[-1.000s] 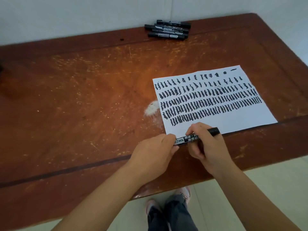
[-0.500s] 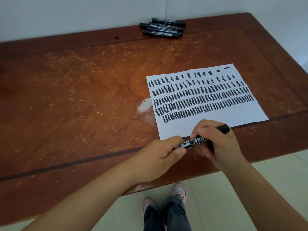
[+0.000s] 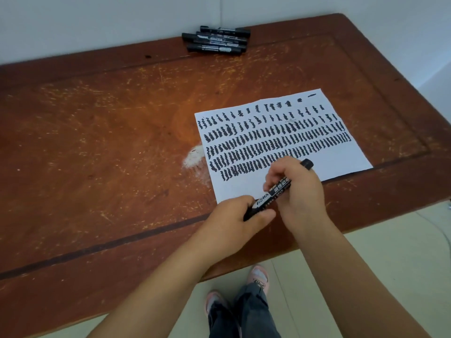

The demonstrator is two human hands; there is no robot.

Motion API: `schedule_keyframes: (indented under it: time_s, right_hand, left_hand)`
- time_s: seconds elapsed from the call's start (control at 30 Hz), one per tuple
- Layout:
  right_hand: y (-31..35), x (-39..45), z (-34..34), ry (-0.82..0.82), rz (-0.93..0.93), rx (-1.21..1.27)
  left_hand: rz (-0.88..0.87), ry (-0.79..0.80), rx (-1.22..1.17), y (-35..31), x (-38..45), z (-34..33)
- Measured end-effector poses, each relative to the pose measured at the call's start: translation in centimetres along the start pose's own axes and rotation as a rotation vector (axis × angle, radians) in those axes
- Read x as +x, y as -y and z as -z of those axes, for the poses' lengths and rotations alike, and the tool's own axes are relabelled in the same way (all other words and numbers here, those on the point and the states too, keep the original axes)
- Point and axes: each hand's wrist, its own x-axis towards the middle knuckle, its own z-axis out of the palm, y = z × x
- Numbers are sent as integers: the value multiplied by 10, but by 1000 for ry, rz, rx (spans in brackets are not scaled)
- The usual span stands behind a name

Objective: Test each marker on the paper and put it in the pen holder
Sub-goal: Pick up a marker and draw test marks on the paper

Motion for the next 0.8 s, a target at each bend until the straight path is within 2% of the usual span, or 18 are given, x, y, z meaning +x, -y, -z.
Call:
schedule_keyframes:
  time_s: [0.17,0.27,0.33,0.63,0.73,0.8]
  right_hand:
    - [10,15,-1,67,-214,335]
    - [11,21,0,65,-383,455]
    - [12,22,1,98,-418,467]
    - [21,22,0,238,-465,409]
    - [22,22,-4,240,-439,358]
    - [22,23,-8,226,-437,340]
  left_hand:
    - [85,41,-242,1,14,-1]
    - [157,177,-443,-1,11,0]
    - [189,269,-566,-3,8,0]
    - [246,435,-1069,-1,0,-6]
    - [276,439,-1130,0,2,-8]
    - [272,405,-1081,2,4,-5]
